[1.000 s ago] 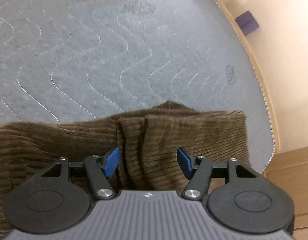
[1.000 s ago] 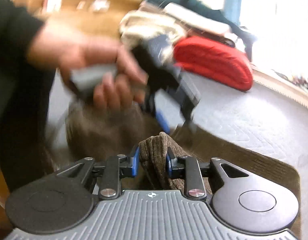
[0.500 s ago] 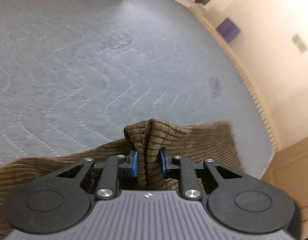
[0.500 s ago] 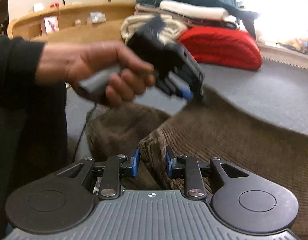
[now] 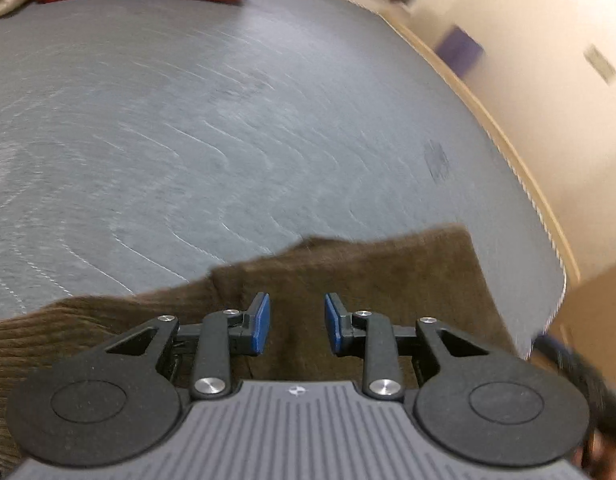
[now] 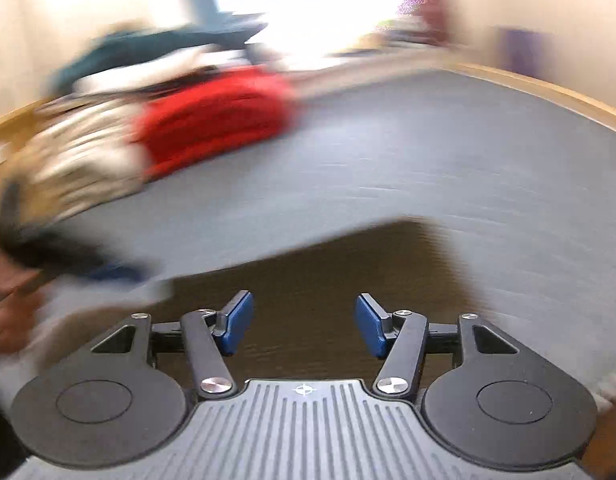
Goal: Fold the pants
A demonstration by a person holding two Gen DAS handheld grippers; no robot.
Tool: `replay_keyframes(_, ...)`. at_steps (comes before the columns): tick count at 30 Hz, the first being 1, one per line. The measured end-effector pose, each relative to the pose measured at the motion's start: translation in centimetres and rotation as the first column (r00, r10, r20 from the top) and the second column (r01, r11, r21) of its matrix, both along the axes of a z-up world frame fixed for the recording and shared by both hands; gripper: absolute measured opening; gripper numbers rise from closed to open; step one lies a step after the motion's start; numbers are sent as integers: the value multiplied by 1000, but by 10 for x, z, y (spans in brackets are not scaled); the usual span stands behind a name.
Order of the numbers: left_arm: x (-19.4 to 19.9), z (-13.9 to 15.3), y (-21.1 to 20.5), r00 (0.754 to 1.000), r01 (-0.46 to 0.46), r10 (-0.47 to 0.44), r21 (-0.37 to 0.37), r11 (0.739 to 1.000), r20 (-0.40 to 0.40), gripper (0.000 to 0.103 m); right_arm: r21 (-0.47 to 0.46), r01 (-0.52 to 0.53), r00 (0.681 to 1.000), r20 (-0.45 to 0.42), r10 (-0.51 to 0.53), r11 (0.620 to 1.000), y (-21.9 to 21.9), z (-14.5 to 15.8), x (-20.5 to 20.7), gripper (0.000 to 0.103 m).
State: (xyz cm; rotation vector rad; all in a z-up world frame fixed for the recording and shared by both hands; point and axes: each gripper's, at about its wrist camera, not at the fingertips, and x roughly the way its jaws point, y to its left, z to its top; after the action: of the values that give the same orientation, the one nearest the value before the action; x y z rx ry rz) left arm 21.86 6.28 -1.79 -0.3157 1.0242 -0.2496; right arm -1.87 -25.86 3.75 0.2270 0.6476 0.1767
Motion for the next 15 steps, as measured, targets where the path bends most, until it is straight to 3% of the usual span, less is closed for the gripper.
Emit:
replay_keyframes(3, -2, -11, -11, 999, 40, -39, 42, 998, -24, 32, -88, 210, 970, -107, -219, 974, -39, -18, 12, 60)
replay_keyframes(6, -1, -21, -18, 996, 63, -59, 60, 996, -60, 32, -118, 259, 933, -224, -280, 959, -58, -42, 22, 60)
replay_keyframes(9, 2, -25, -22, 996, 63, -57, 74, 995, -70, 32, -41, 310, 910, -278, -309, 950, -71, -57, 22, 63)
replay_keyframes(13, 4, -25, -24, 996, 61, -56, 75, 995, -74, 32, 97, 323, 899, -342, -273, 942, -82, -68, 26, 65)
replay_keyframes(15, 5, -25, -25, 995, 63, -58, 69, 996, -75, 32, 100, 321, 900, -342, -270, 942, -79, -69, 27, 58)
